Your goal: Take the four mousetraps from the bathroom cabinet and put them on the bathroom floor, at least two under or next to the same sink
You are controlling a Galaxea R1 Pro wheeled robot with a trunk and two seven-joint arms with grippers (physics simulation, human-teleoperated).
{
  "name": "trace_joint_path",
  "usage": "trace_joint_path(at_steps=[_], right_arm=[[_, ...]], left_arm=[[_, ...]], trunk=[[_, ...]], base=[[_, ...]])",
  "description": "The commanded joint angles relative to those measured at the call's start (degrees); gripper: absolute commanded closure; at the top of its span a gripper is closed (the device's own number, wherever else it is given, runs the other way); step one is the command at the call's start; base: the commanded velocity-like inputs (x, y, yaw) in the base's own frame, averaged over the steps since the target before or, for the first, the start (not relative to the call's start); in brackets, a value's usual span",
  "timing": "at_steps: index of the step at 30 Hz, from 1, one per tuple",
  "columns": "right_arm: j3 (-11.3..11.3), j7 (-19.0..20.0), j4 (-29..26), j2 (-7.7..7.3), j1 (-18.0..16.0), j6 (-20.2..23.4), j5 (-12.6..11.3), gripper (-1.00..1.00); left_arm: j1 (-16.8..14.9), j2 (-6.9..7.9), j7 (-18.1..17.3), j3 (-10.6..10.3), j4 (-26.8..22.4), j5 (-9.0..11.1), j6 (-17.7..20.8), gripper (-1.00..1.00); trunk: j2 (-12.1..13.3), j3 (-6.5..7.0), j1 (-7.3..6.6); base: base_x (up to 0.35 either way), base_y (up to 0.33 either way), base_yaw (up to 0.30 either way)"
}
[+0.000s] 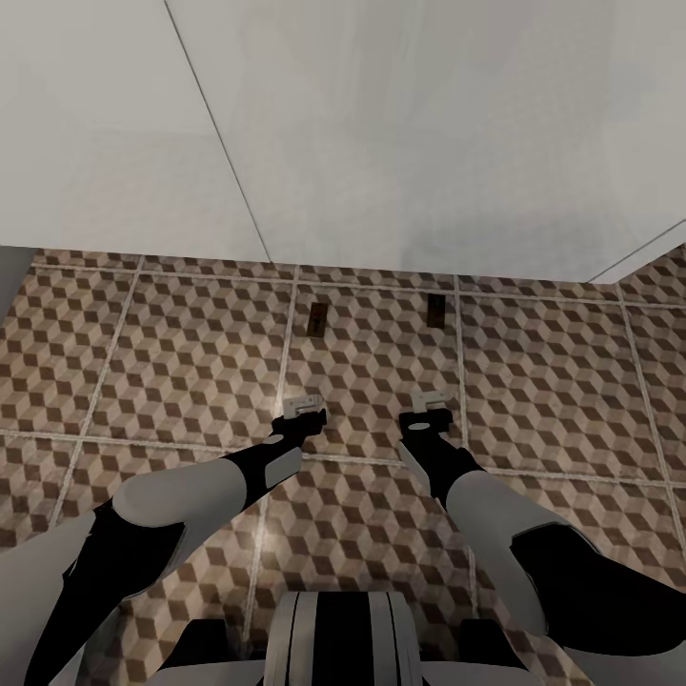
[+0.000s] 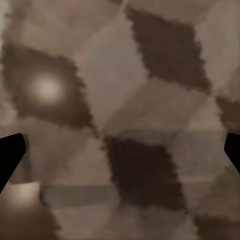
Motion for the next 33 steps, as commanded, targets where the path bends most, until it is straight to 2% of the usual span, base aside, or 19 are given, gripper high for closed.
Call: trace_joint_path(at_steps=[1,16,33], right_arm=[[0.3,-0.2,0.0,-0.04,0.0,0.8,-0.5,-1.00],[0.3,-0.2,0.0,-0.04,0.1,0.7,-0.5,-1.00],[0.3,-0.2,0.0,-0.02,0.1,0.7,-0.5,-1.00]], left_arm=[[-0.1,0.02,0.4,-0.5,-0.2,0.3,-0.3,-1.00],[0.0,0.10,0.4,-0.5,-0.2,0.3,-1.8,-1.00],[0.1,0.11,0.4,-0.5,-0.2,0.3,-2.8,-1.00]], trunk=[[0.0,-0.04,0.00],[0.0,0.19,-0.02],[0.2,3.95,-0.46]], base=[[0.000,0.000,0.000],[0.000,0.000,0.000],[0.000,0.000,0.000]])
